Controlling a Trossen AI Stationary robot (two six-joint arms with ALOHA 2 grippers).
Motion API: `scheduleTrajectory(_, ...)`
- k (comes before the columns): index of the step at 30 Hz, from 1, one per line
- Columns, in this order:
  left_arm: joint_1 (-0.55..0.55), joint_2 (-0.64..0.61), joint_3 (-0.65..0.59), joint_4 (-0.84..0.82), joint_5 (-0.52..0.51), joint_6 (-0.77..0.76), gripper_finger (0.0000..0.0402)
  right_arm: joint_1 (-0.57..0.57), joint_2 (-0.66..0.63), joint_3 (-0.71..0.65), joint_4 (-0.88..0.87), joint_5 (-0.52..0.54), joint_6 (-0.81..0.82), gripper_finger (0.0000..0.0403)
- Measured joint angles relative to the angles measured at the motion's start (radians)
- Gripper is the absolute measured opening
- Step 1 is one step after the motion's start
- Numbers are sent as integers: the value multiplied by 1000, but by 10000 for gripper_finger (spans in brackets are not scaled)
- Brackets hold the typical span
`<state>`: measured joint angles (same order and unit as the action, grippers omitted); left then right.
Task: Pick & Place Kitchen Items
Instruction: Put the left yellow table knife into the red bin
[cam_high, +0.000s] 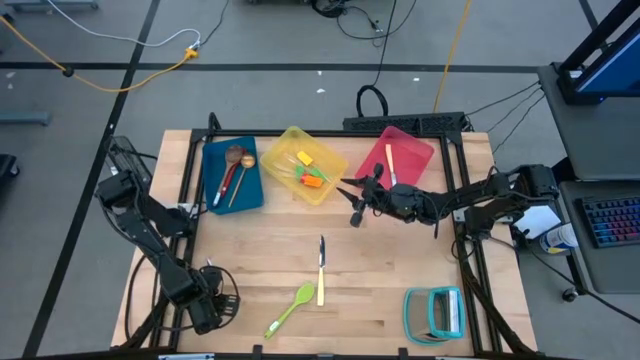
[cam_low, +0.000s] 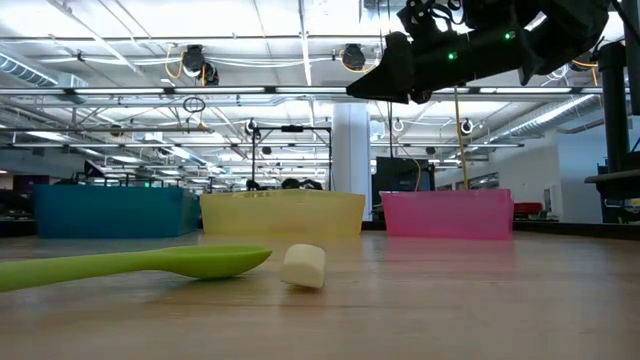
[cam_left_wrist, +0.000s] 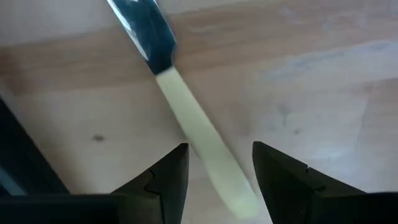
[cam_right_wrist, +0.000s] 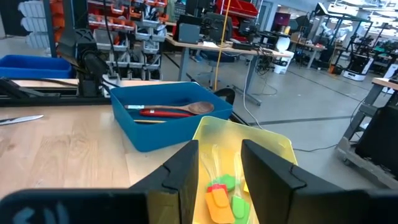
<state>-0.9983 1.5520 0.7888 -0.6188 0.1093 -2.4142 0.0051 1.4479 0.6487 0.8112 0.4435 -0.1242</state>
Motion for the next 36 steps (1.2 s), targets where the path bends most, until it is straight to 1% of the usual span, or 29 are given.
scheduleTrajectory(4, -4, 0, -23, 6, 0, 0, 181, 0, 0, 0, 0, 0, 0, 114)
scheduleTrajectory(7, -4, -1, -28, 8, 3, -2, 163, 0, 0, 0, 0, 0, 0, 114)
scheduleTrajectory(10, -4, -1, -28, 8, -4, 2, 120, 0, 0, 0, 0, 0, 0, 114)
scheduleTrajectory(14, -8, -2, -28, 5, -55, 40, 53, 0, 0, 0, 0, 0, 0, 114)
scheduleTrajectory(17, -8, -3, -28, -3, -98, 56, 50, 0, 0, 0, 0, 0, 0, 114)
scheduleTrajectory(21, -6, -3, -28, -12, -119, 56, 50, 0, 0, 0, 0, 0, 0, 114)
scheduleTrajectory(27, -5, -2, -29, -17, -201, 77, 53, 0, 0, 0, 0, 0, 1, 114)
scheduleTrajectory(32, 7, -2, -29, -33, -222, 110, 59, 0, 0, 0, 0, 0, 19, 114)
scheduleTrajectory(36, 25, 2, -32, -49, -331, 178, 58, 0, 19, 0, 17, -3, 37, 114)
